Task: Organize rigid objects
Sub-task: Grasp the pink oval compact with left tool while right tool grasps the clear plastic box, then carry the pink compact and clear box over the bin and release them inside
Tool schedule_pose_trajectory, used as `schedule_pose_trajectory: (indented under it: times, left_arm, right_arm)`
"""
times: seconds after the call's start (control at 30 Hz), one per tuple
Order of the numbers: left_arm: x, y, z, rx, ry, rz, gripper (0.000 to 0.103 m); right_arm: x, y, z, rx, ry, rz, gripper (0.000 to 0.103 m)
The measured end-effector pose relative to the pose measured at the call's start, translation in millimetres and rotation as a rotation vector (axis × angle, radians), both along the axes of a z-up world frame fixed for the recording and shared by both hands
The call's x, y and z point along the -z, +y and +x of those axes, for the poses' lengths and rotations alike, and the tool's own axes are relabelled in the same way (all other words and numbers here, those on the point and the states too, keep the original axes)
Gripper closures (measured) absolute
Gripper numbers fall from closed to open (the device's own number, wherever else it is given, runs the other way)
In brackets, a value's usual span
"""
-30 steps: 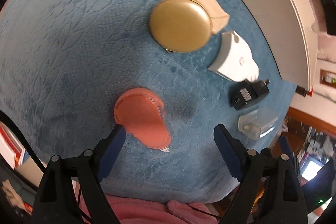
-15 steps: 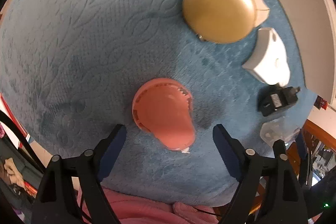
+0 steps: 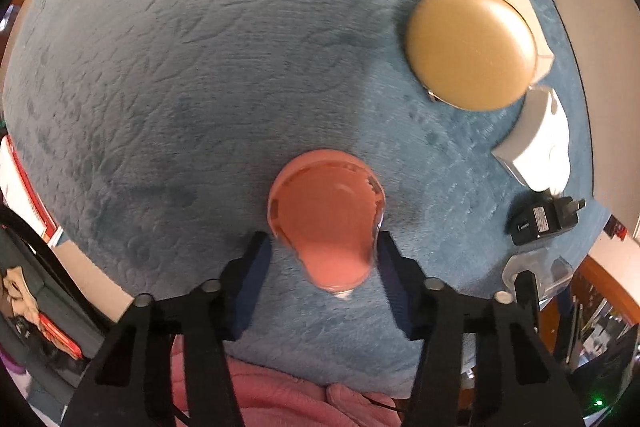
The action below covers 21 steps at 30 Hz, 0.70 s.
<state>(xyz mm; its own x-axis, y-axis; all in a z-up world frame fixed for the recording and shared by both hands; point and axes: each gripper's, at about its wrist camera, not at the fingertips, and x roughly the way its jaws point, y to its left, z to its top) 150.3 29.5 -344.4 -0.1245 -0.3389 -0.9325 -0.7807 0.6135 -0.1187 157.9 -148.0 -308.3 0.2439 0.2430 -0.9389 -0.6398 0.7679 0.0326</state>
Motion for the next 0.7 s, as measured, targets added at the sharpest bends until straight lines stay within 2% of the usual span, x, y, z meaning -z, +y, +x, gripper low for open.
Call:
schedule_pose_trajectory:
  times: [0.1,0.23,0.53,0.7]
  left_arm:
    - [0,10,-8,-0.022,-0.003,-0.011,0.061]
    - [-1,23,-22,-0.059,-0.031,-0.044,0.061]
    - [-7,40,-64,-0.08,-0.086,-0.083,0.061]
    - [2,54,-99,-0.132,-0.081,-0.167,0.061]
  right_arm:
    - [2,2,-3,-0.005,0.009,-0.002,0.04]
    - [4,6,-11,-0.015,0.009,-0.011,0.04]
    - [8,26,-47,-0.06,0.099,0.018,0.041]
    - [6,44,-71,-0.131,0.116,0.022,0.041]
